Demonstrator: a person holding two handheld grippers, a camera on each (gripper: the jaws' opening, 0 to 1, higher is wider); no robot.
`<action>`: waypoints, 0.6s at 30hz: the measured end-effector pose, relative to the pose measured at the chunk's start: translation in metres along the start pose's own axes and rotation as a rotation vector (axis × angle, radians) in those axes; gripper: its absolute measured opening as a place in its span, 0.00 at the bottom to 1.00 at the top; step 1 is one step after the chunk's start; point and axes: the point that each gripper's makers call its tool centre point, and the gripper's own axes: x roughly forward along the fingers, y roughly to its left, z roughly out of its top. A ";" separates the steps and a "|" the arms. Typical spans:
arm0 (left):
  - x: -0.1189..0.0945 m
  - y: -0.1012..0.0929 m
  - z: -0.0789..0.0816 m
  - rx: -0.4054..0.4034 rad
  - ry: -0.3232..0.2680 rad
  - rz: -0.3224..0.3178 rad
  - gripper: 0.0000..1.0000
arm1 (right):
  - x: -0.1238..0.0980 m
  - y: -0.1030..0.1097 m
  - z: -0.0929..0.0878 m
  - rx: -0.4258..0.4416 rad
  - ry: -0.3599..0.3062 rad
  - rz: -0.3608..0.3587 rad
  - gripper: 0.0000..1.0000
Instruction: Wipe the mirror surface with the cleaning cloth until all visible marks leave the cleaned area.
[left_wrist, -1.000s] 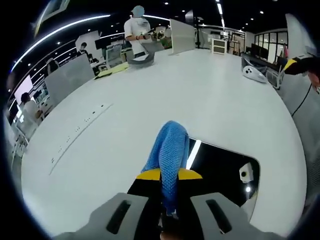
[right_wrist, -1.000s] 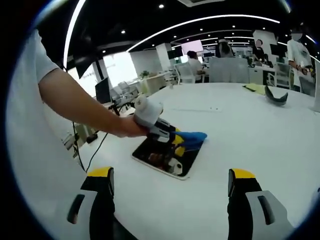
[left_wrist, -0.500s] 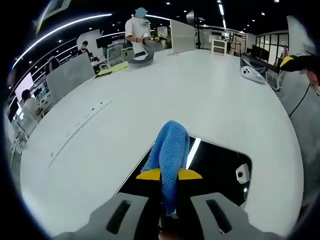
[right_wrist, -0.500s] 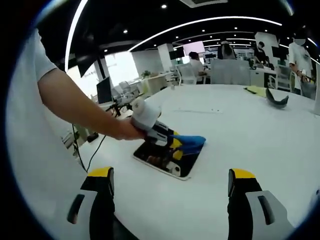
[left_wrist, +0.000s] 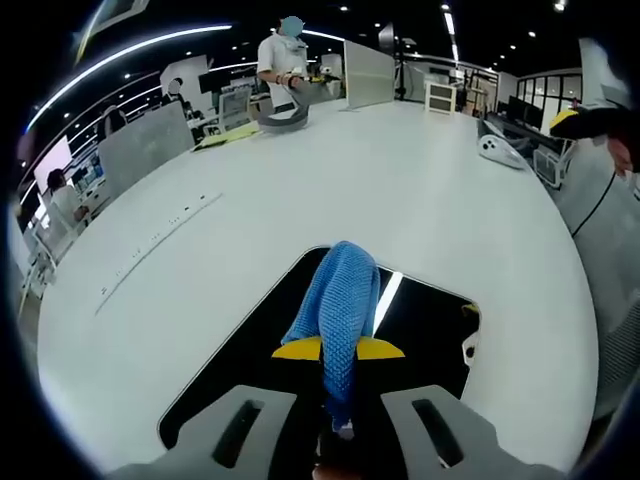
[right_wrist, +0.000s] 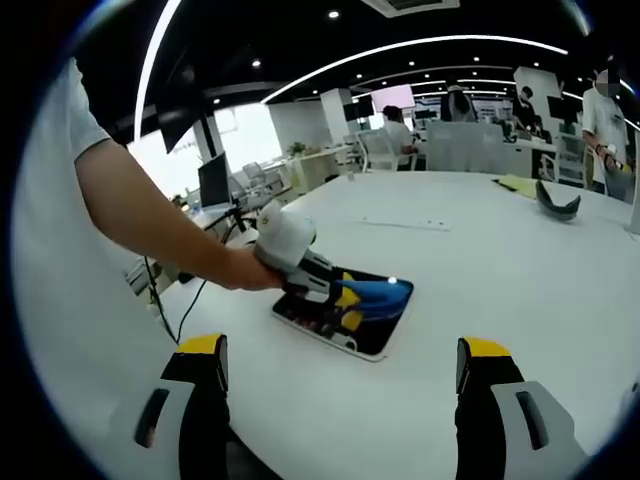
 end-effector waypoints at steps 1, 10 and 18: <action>-0.001 -0.001 -0.001 0.000 -0.001 -0.001 0.06 | 0.000 0.000 0.000 -0.001 0.000 0.000 0.94; -0.008 -0.011 -0.009 -0.027 -0.007 0.001 0.07 | -0.004 0.005 0.004 -0.021 -0.008 0.005 0.94; -0.015 -0.019 -0.015 -0.034 -0.006 0.000 0.07 | -0.008 0.009 0.003 -0.032 -0.010 0.006 0.94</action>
